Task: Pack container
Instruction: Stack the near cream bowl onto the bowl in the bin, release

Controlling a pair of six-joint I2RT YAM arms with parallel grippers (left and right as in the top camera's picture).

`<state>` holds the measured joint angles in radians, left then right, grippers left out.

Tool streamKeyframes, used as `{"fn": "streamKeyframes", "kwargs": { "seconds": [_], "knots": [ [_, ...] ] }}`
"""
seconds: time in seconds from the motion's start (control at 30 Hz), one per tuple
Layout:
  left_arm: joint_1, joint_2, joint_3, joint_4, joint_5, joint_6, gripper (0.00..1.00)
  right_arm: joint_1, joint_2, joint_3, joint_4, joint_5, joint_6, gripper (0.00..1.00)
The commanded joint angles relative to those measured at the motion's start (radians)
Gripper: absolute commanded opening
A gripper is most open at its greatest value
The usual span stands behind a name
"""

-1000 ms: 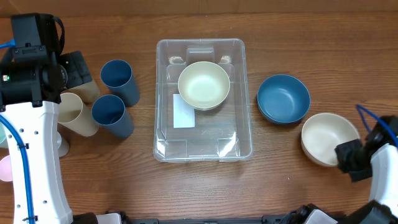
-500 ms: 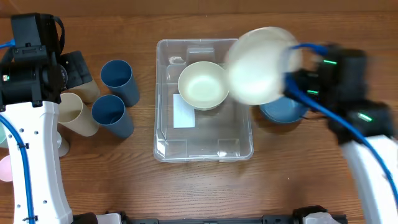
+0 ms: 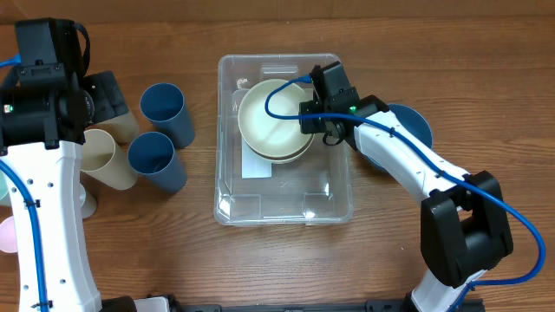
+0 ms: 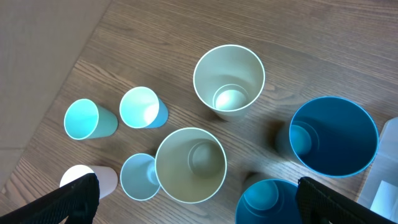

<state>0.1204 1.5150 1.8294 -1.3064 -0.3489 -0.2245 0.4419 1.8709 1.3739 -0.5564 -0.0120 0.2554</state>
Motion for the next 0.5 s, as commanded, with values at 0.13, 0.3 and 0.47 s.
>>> {"fn": "streamKeyframes", "kwargs": {
  "seconds": [0.13,0.3,0.47],
  "knots": [
    [0.005,0.003,0.024,0.002,-0.013,0.019,1.00,-0.007,-0.076,0.240,-0.121,0.014,-0.051,0.45],
    [0.005,0.003,0.024,0.002,-0.013,0.019,1.00,-0.005,-0.143,0.330,-0.333,-0.107,-0.042,0.49],
    [0.005,0.003,0.024,0.002,-0.013,0.019,1.00,0.001,-0.100,0.306,-0.329,-0.145,-0.040,0.55]
  ]
}}
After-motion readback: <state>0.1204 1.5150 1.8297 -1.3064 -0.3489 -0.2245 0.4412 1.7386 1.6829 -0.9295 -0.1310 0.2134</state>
